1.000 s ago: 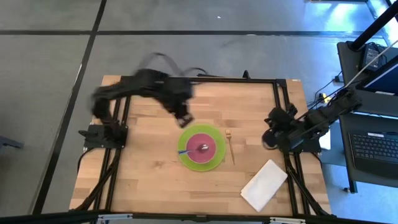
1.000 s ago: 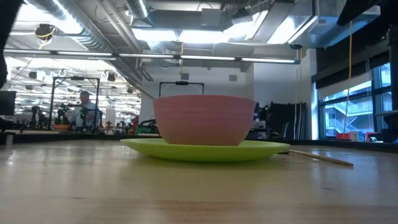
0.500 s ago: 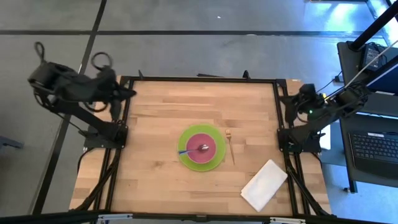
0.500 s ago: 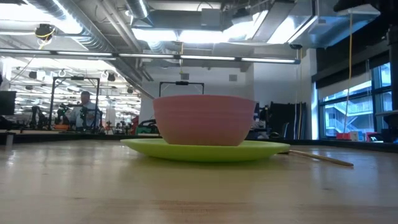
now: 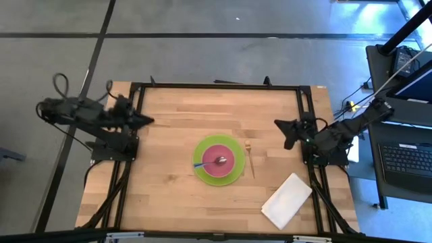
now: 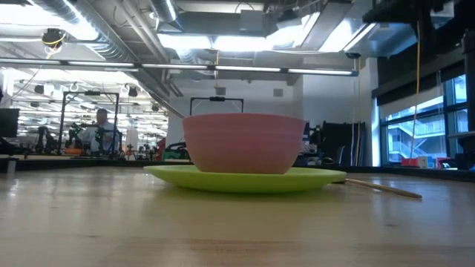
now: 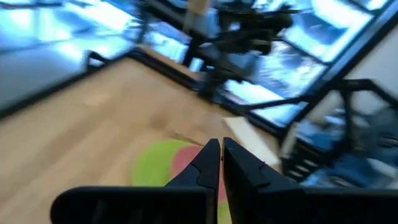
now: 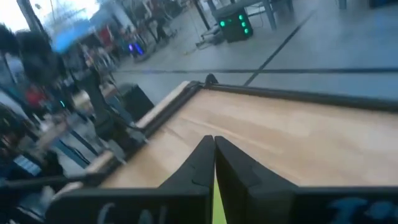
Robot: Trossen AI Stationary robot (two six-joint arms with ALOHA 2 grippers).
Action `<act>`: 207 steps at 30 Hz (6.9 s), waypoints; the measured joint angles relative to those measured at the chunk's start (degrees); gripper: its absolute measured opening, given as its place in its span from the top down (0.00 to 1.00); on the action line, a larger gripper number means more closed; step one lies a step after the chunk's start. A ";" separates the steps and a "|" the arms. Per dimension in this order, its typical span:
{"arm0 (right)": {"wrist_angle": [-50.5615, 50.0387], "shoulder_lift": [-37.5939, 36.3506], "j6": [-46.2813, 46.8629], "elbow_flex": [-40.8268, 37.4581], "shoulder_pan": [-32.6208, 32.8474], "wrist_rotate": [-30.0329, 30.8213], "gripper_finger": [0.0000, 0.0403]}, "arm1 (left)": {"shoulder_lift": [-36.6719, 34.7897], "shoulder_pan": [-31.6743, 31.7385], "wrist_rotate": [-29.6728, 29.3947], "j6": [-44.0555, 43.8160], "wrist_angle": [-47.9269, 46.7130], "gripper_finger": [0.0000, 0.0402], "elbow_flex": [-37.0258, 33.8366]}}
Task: Set table place
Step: Return to Home Position
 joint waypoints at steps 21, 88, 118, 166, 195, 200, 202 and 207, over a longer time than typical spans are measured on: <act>5.69 -23.53 -0.67 -18.98 -0.58 7.78 0.96 | -29.54 0.07 5.09 -3.81 18.01 0.98 -34.98; 23.10 -24.59 -26.12 -36.51 -21.05 -47.26 0.96 | -30.02 0.07 29.97 22.91 38.01 0.86 -43.80; 23.24 -24.59 -35.40 -36.51 -22.10 -46.94 0.96 | -29.93 0.07 27.76 15.19 43.26 0.97 -56.24; 24.51 -36.79 -24.67 -36.51 -21.31 -52.01 0.96 | -30.02 0.02 27.83 15.43 43.09 0.84 -56.24; 22.44 -36.11 -24.68 -36.51 -21.31 -52.01 0.96 | -29.86 0.07 27.85 15.43 43.11 0.89 -56.26; 22.45 -36.11 -24.68 -36.51 -21.31 -52.01 0.96 | -29.86 0.07 27.85 15.43 43.11 0.91 -56.26; 22.45 -36.10 -24.62 -36.51 -21.31 -52.01 0.96 | -29.86 0.07 27.85 15.43 43.11 0.91 -56.26; 22.45 -36.11 -24.61 -36.51 -21.31 -52.01 0.96 | -29.86 0.07 27.85 15.43 43.11 0.93 -56.26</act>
